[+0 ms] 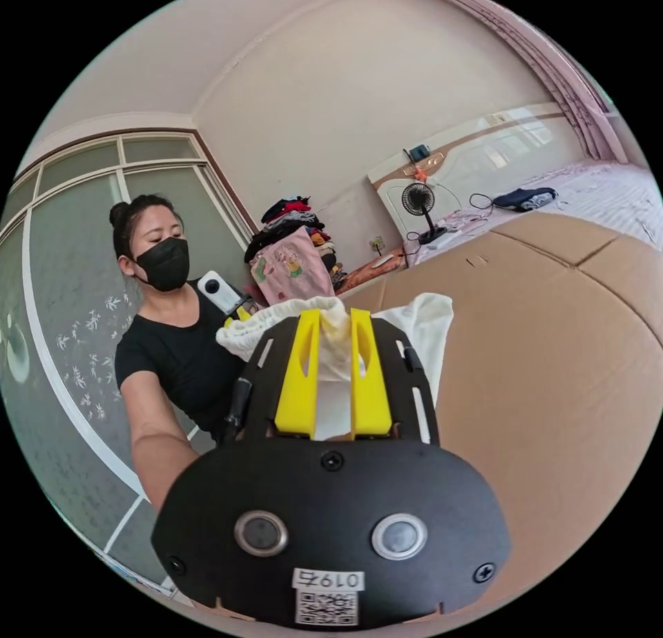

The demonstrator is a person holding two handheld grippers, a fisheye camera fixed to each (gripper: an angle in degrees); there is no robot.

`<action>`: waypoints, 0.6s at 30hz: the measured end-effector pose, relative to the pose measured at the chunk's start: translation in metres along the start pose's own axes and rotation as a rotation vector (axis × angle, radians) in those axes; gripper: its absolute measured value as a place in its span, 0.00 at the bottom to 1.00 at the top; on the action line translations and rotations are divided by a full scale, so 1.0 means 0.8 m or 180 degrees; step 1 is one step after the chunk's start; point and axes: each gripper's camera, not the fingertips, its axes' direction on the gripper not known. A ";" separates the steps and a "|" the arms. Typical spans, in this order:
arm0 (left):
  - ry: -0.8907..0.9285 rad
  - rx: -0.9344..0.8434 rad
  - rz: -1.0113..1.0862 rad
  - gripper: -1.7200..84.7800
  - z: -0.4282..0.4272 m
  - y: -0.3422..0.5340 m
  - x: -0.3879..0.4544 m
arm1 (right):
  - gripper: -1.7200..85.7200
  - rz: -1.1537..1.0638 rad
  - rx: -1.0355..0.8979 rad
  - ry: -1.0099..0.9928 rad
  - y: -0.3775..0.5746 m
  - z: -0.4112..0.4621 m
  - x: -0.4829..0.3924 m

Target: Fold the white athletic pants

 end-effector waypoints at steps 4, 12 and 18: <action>0.0033 -0.0264 0.0096 0.09 0.060 -0.003 0.041 | 0.12 0.0165 0.0370 -0.0075 0.093 -0.021 0.009; 0.0028 -0.0371 0.0466 0.10 0.117 -0.008 0.123 | 0.11 0.0538 0.0373 0.0868 0.192 -0.030 -0.059; 0.0054 -0.0297 0.0432 0.09 0.140 -0.009 0.148 | 0.20 0.1048 0.0425 0.1544 0.266 -0.004 -0.131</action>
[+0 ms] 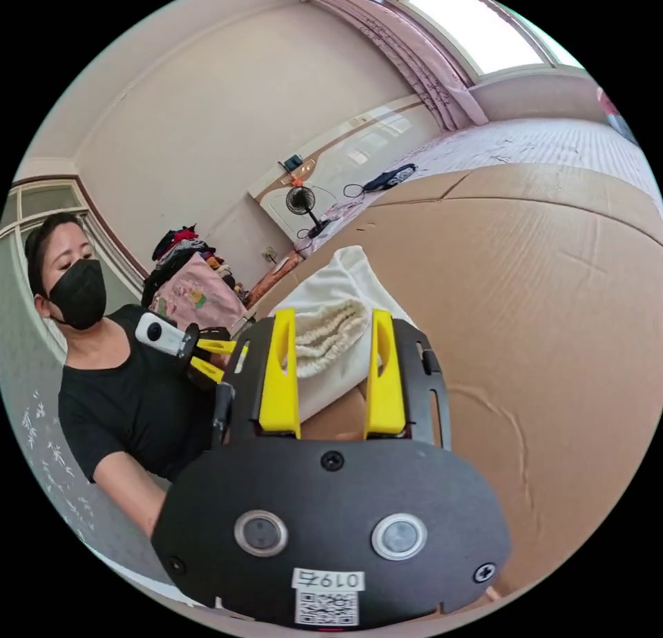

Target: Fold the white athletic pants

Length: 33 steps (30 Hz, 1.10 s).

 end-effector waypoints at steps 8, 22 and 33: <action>-0.0100 0.0117 0.0130 0.09 0.025 -0.005 0.030 | 0.29 0.1234 -0.0178 -0.0718 0.068 0.044 0.018; -0.0546 0.0036 0.0790 0.07 0.077 0.007 0.120 | 0.16 0.1339 -0.1168 0.0327 0.051 0.144 -0.006; -0.1266 0.0253 0.0578 0.12 0.032 0.093 0.110 | 0.12 0.1490 -0.0241 -0.0277 0.084 0.138 -0.001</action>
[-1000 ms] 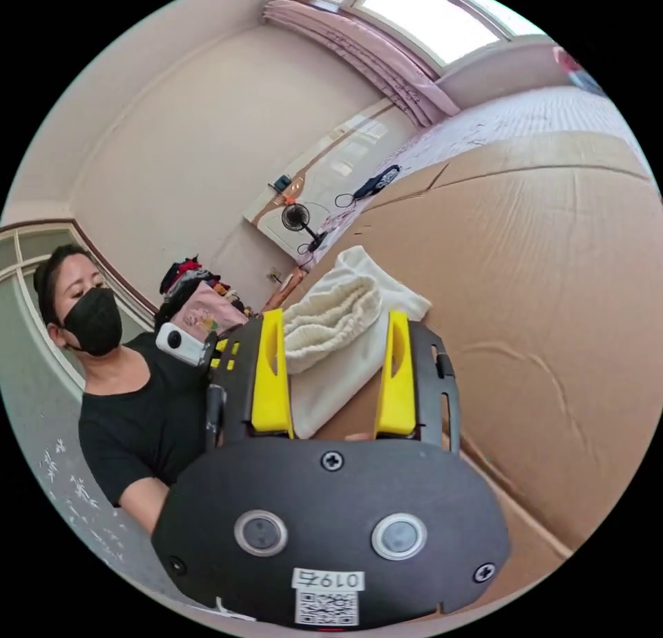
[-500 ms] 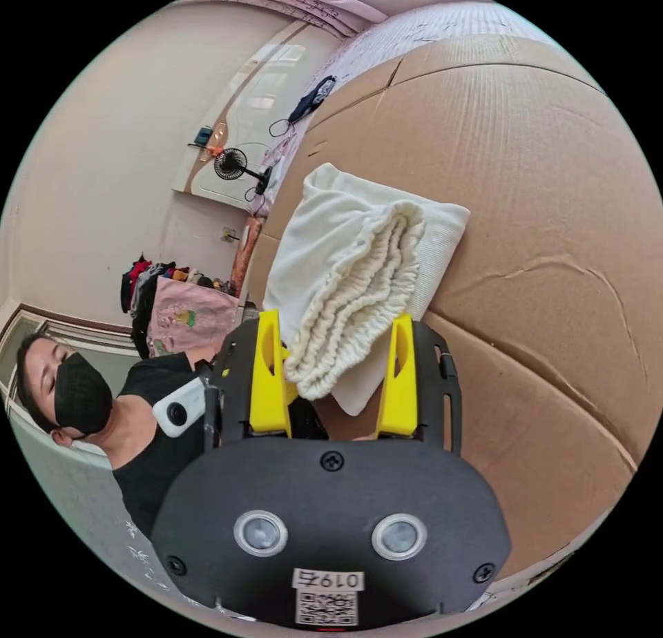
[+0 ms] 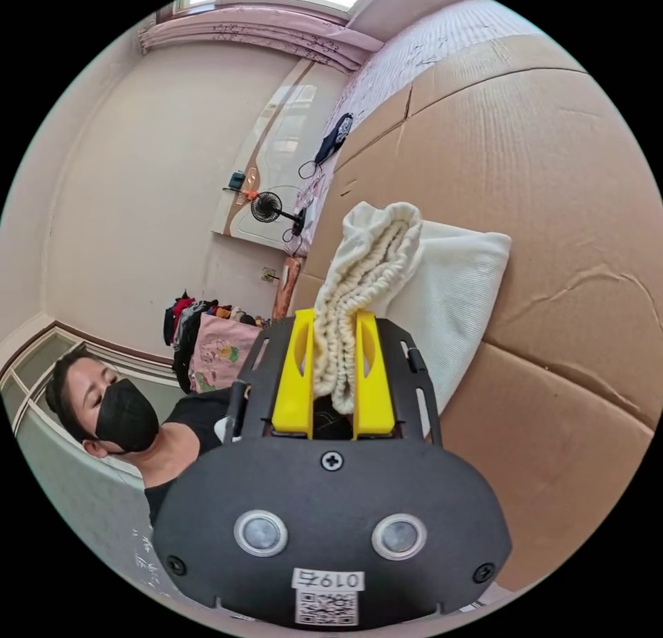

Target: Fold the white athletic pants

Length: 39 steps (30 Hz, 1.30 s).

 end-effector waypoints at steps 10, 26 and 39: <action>-0.0190 -0.0139 -0.0132 0.14 -0.012 0.035 0.005 | 0.12 -0.0036 0.0381 -0.0149 -0.005 0.033 -0.019; -0.1332 -0.0686 0.0428 0.17 0.014 0.098 0.042 | 0.12 -0.0082 0.0784 -0.0880 0.042 0.060 0.037; -0.1457 -0.0972 0.0658 0.17 0.020 0.149 0.042 | 0.12 -0.0077 0.0805 -0.1217 0.028 0.104 0.071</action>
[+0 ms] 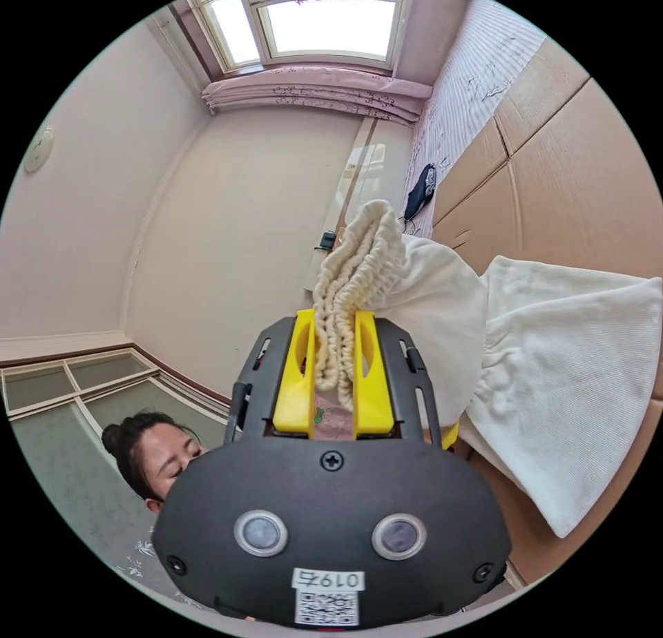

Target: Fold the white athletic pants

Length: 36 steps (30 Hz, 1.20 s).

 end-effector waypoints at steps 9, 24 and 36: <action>0.0050 -0.0314 0.0011 0.17 0.032 0.036 -0.017 | 0.12 -0.0095 -0.0211 0.0045 -0.001 0.048 0.019; 0.0870 -0.0586 -0.1042 0.05 0.096 0.114 -0.120 | 0.12 -0.0136 -0.0135 0.0385 0.040 0.008 0.128; 0.1340 -0.0751 -0.1027 0.03 0.132 0.165 -0.150 | 0.11 0.0536 0.0008 0.0808 0.123 -0.075 0.338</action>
